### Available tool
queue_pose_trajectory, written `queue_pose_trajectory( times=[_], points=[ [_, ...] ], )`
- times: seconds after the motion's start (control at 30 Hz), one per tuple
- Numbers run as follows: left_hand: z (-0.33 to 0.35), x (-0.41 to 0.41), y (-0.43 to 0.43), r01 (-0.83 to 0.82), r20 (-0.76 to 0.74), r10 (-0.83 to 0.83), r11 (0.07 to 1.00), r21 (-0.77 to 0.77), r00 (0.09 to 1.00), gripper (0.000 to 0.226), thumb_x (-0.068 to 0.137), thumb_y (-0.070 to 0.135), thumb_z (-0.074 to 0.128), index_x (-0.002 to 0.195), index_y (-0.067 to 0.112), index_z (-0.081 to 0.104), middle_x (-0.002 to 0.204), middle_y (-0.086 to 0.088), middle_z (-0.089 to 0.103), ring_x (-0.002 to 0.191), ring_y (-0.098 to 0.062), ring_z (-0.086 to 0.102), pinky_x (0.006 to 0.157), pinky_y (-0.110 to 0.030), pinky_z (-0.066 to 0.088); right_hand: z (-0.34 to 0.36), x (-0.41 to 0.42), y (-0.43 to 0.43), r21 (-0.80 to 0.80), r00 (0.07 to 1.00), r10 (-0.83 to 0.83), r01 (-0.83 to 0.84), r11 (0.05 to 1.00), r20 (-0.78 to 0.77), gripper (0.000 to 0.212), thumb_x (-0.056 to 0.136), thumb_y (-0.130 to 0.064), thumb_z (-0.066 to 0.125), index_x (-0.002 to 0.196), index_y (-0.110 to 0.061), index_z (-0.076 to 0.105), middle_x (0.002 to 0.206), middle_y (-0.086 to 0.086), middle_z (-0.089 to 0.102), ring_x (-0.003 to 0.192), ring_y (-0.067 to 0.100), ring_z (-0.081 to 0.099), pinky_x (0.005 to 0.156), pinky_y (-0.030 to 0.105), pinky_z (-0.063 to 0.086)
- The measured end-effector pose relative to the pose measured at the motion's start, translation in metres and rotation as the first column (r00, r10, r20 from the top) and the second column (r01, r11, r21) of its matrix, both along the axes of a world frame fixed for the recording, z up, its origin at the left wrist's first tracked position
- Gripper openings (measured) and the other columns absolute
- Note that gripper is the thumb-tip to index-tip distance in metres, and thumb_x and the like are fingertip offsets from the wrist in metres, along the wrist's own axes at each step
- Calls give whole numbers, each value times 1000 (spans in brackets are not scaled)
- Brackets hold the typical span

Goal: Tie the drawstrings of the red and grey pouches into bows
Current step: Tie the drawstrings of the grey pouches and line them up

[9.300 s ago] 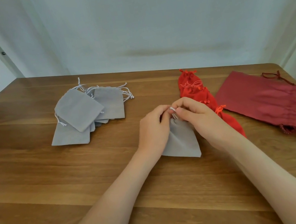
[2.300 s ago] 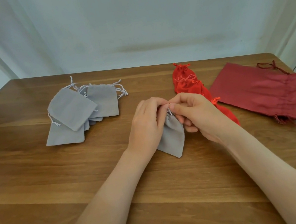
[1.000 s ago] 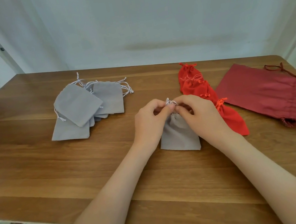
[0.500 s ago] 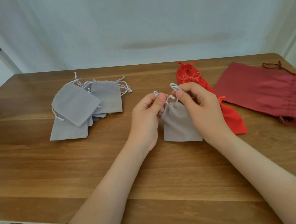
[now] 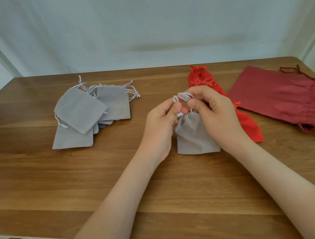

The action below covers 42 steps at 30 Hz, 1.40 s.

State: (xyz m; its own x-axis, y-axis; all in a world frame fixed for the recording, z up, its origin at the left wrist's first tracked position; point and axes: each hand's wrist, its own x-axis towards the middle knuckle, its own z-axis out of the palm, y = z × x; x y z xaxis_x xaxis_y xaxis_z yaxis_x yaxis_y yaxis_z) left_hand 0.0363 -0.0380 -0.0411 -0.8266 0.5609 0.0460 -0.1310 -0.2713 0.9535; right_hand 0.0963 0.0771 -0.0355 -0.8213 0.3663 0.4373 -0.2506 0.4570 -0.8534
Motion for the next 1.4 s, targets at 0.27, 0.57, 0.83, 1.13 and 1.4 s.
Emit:
queue_pose_trajectory(
  times=[0.27, 0.57, 0.83, 1.13, 1.4],
  points=[
    [-7, -3, 0, -99, -54, 93, 989, -107, 994, 8, 93, 8, 56, 95, 11, 63, 73, 3, 67, 66, -3, 57, 62, -15, 43, -3, 1, 0, 119, 999, -21, 18, 993, 27, 10, 90, -5, 59, 89, -13, 65, 81, -13, 66, 80, -3, 59, 70, 8, 40],
    [-4, 6, -4, -212, -471, 52, 932, -293, 880, 18, 96, 14, 51, 98, 10, 68, 86, 0, 68, 80, -3, 59, 73, -17, 44, -11, 0, 3, 310, 995, -80, 92, 946, -53, 8, 89, -5, 59, 86, -8, 66, 76, -5, 61, 75, 16, 54, 65, 22, 43],
    [-6, 9, -1, -315, -535, 125, 907, -281, 836, 22, 97, 21, 51, 83, 11, 65, 70, 7, 62, 68, -2, 56, 64, -16, 41, -13, -3, 1, 413, 996, -69, 88, 907, -60, 32, 90, -5, 54, 118, -16, 63, 81, -4, 59, 78, 8, 50, 73, 10, 39],
    [-7, 6, 1, -239, -402, 135, 946, -219, 906, 30, 99, 21, 48, 77, 5, 61, 61, 9, 51, 61, -2, 45, 60, -21, 36, -8, -1, 1, 290, 997, -77, 77, 954, -10, 21, 89, -6, 59, 104, -18, 67, 83, -6, 68, 88, 9, 60, 77, 12, 43],
    [-11, 4, 1, -222, -407, 120, 952, -213, 905, 24, 98, 15, 50, 83, 13, 68, 72, 8, 62, 70, -2, 54, 68, -21, 42, -7, -1, 1, 205, 999, -37, 28, 978, 38, 20, 93, -6, 54, 101, -21, 65, 87, -10, 67, 87, 4, 61, 77, 14, 45]
  ],
)
